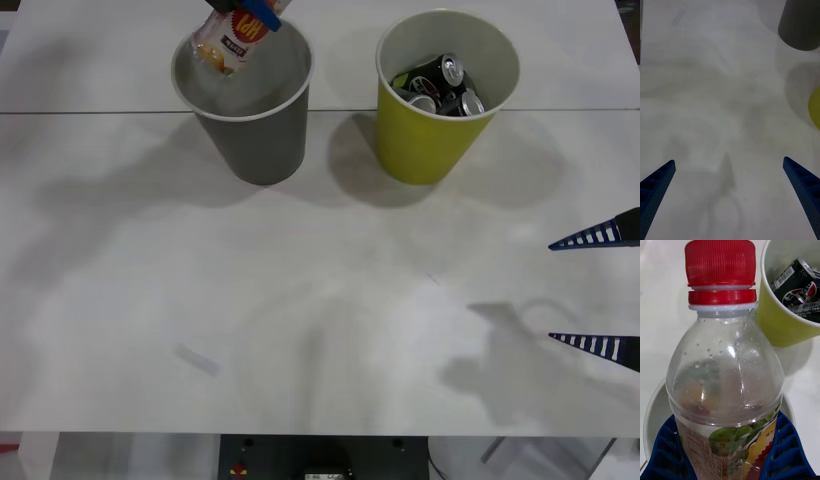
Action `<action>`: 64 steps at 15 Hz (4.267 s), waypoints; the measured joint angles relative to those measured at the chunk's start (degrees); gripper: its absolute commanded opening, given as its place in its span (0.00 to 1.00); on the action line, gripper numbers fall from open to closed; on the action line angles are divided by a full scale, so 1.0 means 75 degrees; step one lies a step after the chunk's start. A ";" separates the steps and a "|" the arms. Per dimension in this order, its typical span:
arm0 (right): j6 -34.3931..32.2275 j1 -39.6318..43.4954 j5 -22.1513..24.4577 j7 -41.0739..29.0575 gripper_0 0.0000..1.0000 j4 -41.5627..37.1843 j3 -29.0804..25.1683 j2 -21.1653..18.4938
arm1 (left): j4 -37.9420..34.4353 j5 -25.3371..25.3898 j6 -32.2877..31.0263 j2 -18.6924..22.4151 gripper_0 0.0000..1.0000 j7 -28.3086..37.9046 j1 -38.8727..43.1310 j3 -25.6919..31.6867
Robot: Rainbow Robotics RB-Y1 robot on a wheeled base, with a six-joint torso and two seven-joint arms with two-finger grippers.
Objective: Put the can into the green bin and the plastic bottle into the gray bin
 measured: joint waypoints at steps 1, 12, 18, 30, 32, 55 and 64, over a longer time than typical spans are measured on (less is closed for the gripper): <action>0.0000 0.0000 0.0000 0.0000 1.00 0.0000 0.0000 0.0000 | 0.0005 -0.0043 0.0005 -0.0024 0.06 0.0010 0.0002 0.0000; 0.0000 0.0000 0.0000 0.0000 1.00 0.0000 0.0000 0.0000 | -0.0362 0.0391 -0.0351 0.0362 1.00 0.0028 0.0010 0.0001; 0.0000 0.0000 0.0000 0.0000 1.00 0.0000 0.0000 0.0000 | -0.1234 0.2230 -0.0508 0.1803 1.00 -0.0207 0.0686 0.0082; 0.0000 0.0000 0.0000 0.0000 1.00 0.0000 0.0000 0.0000 | -0.4170 0.3614 -0.0472 0.3185 1.00 -0.2618 0.5693 0.3824; 0.0000 0.0000 0.0000 0.0000 1.00 0.0000 0.0000 0.0000 | -0.4789 0.3495 -0.0472 0.3185 1.00 -0.2729 0.6366 0.4293; 0.0000 0.0000 0.0000 0.0000 1.00 0.0000 0.0000 0.0000 | -0.8629 0.1986 -0.0882 0.2270 1.00 -0.5788 1.1316 0.6527; 0.0000 0.0000 0.0000 0.0000 1.00 0.0000 0.0000 0.0000 | -0.8637 0.1867 -0.0895 0.1905 1.00 -0.6023 1.1530 0.6521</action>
